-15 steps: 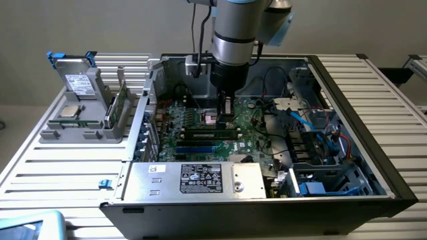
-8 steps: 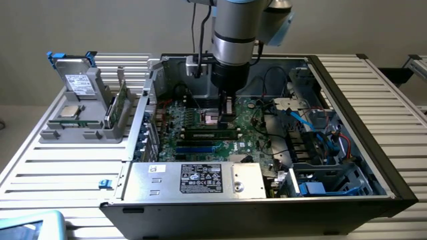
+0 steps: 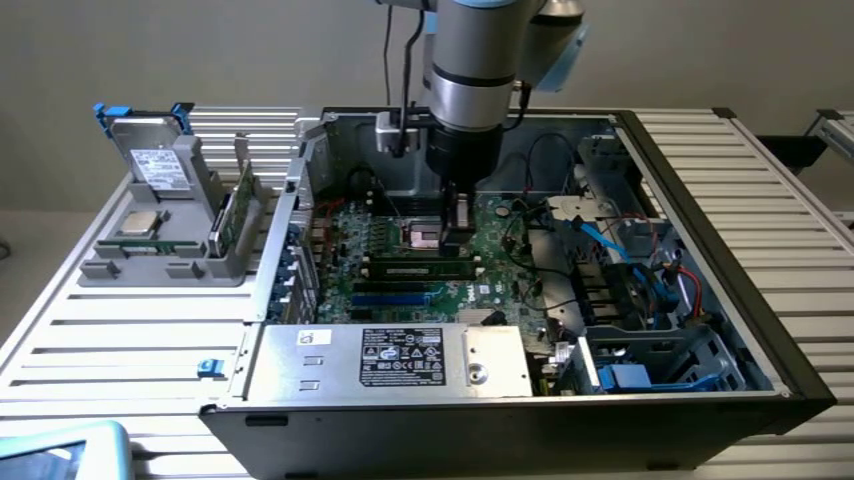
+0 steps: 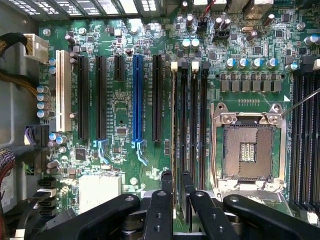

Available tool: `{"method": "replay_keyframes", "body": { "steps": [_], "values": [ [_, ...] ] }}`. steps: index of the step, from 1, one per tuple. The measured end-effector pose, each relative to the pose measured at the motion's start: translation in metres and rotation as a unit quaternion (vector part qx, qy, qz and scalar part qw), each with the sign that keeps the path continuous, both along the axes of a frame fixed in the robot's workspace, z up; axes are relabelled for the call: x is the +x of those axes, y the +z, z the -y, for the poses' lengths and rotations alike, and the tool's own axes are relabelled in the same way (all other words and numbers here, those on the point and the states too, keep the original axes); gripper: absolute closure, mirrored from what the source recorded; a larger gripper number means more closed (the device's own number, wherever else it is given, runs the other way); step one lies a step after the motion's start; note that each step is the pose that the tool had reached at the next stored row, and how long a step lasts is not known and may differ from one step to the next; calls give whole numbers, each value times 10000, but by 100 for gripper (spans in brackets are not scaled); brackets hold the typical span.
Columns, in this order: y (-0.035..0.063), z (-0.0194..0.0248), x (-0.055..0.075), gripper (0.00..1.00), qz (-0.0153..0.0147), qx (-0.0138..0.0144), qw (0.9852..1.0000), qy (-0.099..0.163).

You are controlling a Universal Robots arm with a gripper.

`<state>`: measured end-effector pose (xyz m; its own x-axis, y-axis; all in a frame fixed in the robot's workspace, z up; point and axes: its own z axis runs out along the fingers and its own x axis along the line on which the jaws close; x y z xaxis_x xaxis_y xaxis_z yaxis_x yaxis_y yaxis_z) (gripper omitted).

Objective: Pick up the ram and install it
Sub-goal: 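Insert the ram into the slot, then press down the ram until it locks into place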

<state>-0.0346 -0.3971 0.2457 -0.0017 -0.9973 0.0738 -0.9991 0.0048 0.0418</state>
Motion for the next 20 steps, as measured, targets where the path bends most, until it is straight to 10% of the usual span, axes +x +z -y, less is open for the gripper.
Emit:
{"method": "replay_keyframes", "body": {
  "steps": [9, 20],
  "values": [
    [1, 0, 22, 79, 4, 124, 9999, 0],
    [0, 0, 22, 81, 4, 170, 9999, 0]
  ]
}}
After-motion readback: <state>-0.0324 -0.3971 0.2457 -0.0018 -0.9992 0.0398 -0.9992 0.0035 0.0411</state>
